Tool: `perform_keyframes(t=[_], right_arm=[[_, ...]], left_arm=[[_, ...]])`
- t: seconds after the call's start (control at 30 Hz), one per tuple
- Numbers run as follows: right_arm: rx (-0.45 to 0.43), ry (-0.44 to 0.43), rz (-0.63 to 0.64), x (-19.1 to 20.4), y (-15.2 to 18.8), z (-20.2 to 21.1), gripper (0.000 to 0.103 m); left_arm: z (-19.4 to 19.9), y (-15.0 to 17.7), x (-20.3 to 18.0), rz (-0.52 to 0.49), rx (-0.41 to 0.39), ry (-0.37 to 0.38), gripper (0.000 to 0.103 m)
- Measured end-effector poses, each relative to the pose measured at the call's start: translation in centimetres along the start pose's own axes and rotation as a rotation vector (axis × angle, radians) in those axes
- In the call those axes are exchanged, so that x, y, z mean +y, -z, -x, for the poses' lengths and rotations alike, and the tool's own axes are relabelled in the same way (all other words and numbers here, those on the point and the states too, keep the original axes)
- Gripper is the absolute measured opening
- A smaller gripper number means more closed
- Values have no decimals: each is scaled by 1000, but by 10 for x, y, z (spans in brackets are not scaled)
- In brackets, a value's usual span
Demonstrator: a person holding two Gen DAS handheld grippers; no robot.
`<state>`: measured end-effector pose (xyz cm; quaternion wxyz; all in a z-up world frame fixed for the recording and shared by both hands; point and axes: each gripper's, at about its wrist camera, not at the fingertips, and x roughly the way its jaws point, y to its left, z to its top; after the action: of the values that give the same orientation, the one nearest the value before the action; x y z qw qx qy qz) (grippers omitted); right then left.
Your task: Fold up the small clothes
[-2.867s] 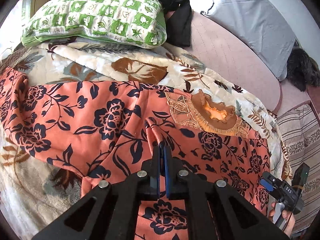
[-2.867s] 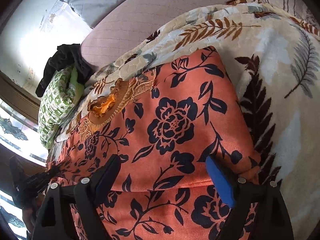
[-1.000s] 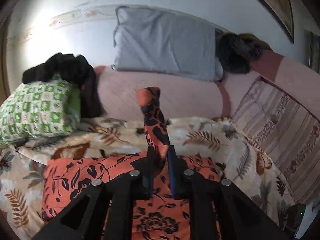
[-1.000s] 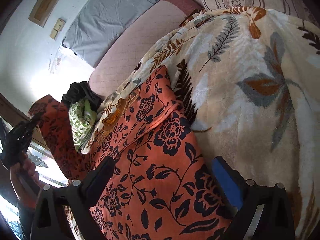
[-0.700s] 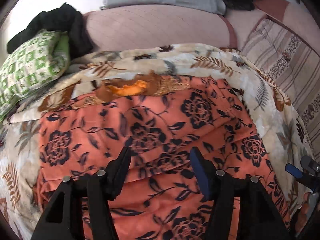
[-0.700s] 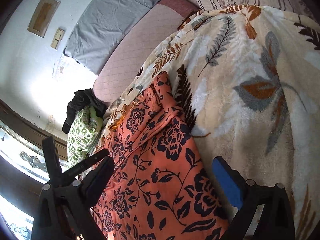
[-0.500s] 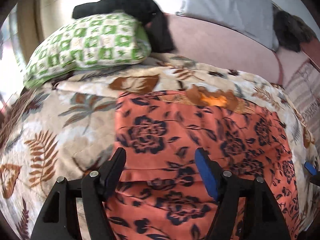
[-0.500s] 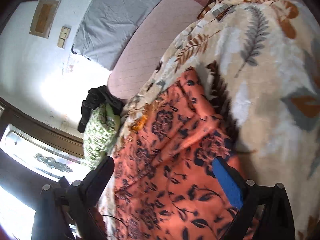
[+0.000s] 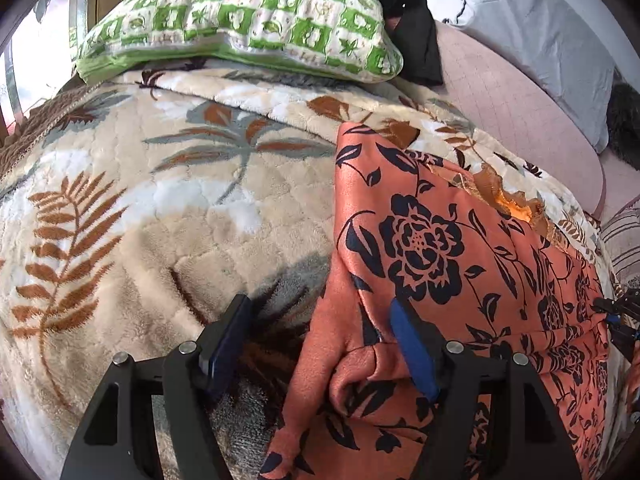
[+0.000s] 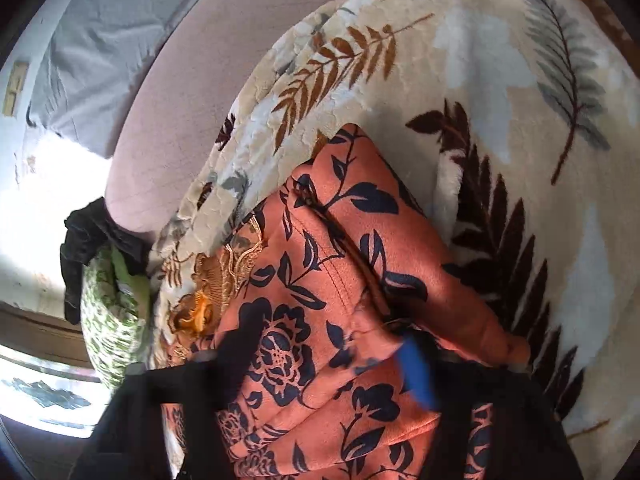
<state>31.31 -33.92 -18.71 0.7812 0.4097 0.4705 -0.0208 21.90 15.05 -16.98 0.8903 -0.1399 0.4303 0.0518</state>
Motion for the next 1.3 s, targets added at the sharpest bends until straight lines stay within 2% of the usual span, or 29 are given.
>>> perform_keyframes(t=[0.1,0.23,0.3,0.37,0.4,0.43,0.47,0.5,0.53,0.57,0.6,0.67,0.7,0.77,0.83,0.9,0.93,0.97,1.03,1.13,1.2,1.23,1.3], right_arm=[[2,63,70,9,0,5,8],[-135,82,244,42,22,51,7],[-180,131,303,43,35,59,8],[-136,232,319,27,39,36,13],[-86,249,304,14,38,21,17],[-45,241,278,0,39,13,18],[-70,199,256,-7,41,16,20],[-94,188,245,-10,41,24,28],[-109,203,244,-9,41,31,34],[-130,210,250,-5,40,40,46],[-167,208,261,1,39,51,65],[-255,176,286,19,38,75,71],[-271,126,302,30,38,83,76],[-230,9,332,49,31,78,85],[-137,-71,340,57,23,52,86],[-29,-43,299,48,15,6,86],[36,18,255,33,10,-17,86],[47,2,221,21,10,-24,86],[-15,-19,228,28,15,-5,86],[-29,3,328,46,30,18,86],[-46,-28,374,49,42,32,88],[-41,-24,391,47,46,32,91],[9,37,391,35,47,15,93]], left_arm=[[1,-1,-2,-8,14,-3,73],[9,-3,2,25,22,2,73],[21,-4,3,54,-20,23,73],[31,-6,-3,35,-66,50,75],[30,-5,-7,5,-64,42,81],[24,-3,-11,-28,-43,16,86],[13,1,-14,-64,6,-31,86],[-3,5,-15,-96,78,-80,86],[-8,8,-15,-112,75,-94,87],[-4,8,-17,-113,44,-107,87],[-3,6,-19,-119,54,-120,87],[-4,7,-21,-133,49,-130,87],[-5,8,-20,-129,50,-131,88],[-5,7,-19,-127,51,-132,88],[-6,7,-19,-126,54,-137,88],[-6,6,-19,-128,52,-142,89],[-4,8,-21,-131,51,-144,90],[-4,8,-21,-132,52,-144,90],[-5,8,-19,-122,54,-140,90],[-5,8,-19,-120,49,-154,92],[-5,9,-20,-125,40,-157,92],[-4,10,-20,-123,37,-156,92],[-4,10,-19,-120,38,-156,92]])
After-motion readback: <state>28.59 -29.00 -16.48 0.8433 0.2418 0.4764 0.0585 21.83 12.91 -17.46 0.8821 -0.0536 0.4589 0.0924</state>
